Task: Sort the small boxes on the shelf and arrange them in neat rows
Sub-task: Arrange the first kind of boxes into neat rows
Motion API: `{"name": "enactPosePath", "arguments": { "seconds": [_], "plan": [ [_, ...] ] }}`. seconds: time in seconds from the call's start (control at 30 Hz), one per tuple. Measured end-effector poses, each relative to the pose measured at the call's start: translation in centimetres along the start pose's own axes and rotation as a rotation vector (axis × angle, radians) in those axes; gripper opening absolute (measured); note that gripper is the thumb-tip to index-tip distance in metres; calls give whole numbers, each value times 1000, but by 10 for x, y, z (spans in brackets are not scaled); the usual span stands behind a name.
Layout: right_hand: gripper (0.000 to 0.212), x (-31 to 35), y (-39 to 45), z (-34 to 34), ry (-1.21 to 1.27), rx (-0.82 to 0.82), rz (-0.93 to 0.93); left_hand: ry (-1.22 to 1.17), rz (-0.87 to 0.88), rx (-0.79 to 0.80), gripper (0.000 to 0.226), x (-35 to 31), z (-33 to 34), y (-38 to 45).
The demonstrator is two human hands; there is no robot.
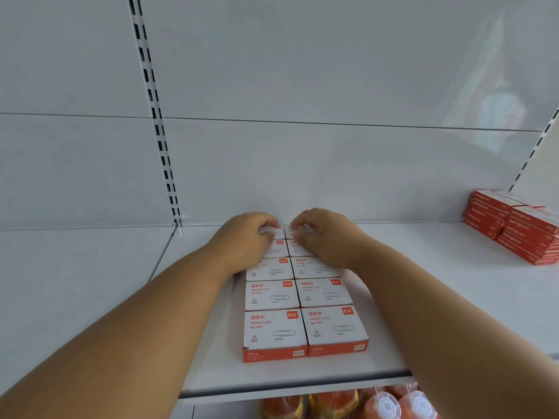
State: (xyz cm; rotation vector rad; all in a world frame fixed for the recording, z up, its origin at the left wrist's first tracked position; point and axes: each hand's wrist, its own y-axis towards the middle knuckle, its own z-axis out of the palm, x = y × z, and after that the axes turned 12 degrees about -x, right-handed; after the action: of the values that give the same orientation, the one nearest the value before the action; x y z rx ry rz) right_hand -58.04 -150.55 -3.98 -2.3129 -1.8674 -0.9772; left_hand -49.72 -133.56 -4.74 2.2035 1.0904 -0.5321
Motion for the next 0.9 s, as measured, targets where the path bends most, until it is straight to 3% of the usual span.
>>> {"name": "enactPosePath", "arguments": {
  "seconds": [0.53, 0.67, 0.77, 0.9],
  "plan": [
    [26, 9, -4, -2, -33, 33, 38, 0, 37, 7, 28, 1, 2, 4],
    [32, 14, -7, -15, 13, 33, 85, 28, 81, -67, 33, -8, -9, 0],
    [30, 19, -17, -29, -72, 5, 7, 90, 105, -21, 33, -22, -26, -14],
    [32, 30, -64, -51, -119, 19, -181, 180, 266, 145, 38, -37, -55, -64]
  ]
}}
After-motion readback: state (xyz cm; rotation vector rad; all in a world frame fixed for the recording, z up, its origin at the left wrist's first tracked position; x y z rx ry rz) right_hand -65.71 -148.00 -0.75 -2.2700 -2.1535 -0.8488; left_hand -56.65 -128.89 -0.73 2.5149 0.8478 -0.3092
